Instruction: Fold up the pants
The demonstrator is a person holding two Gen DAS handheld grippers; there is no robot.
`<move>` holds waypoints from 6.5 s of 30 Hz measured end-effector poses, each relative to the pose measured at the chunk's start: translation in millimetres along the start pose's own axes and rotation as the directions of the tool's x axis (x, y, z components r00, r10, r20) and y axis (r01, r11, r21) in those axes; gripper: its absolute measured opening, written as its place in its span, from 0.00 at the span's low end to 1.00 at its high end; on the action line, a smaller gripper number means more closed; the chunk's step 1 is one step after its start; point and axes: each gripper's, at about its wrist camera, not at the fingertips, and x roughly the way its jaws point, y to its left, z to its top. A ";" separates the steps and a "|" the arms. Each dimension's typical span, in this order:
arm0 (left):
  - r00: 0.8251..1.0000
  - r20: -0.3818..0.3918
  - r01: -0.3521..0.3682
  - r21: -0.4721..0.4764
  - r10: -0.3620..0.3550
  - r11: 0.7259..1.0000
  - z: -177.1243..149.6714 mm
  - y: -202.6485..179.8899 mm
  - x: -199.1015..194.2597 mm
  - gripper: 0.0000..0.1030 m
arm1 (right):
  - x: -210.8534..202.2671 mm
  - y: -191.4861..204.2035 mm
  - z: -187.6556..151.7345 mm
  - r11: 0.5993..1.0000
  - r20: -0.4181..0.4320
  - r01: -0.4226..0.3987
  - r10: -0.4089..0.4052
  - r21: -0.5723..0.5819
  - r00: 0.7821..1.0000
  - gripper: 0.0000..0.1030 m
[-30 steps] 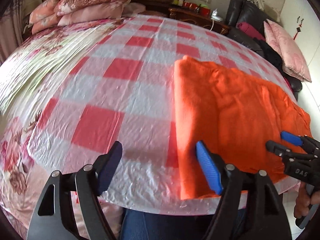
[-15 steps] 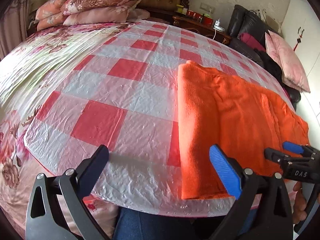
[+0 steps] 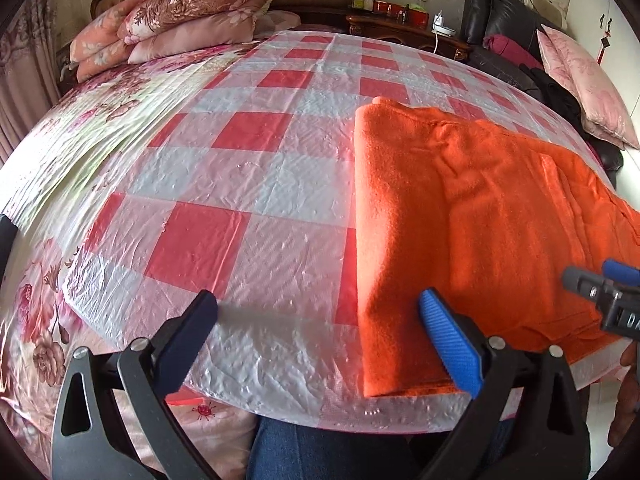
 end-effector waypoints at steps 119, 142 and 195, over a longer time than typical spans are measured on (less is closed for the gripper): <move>0.931 0.271 -0.097 0.832 -0.246 0.546 -82.6 -415.2 -4.0 0.07 | 21.0 -256.1 19.1 0.922 -0.053 -0.313 0.332 0.228 0.942 0.18; 0.915 0.351 -0.214 0.842 -0.201 0.495 -119.8 -431.0 -10.7 0.07 | 19.3 -249.1 16.1 0.961 0.018 -0.252 0.251 0.114 0.968 0.06; 0.781 0.157 0.253 0.806 -0.605 0.536 -59.9 -460.8 -84.8 0.81 | -48.4 -365.9 -8.1 0.983 0.181 0.058 -0.090 0.177 0.979 0.17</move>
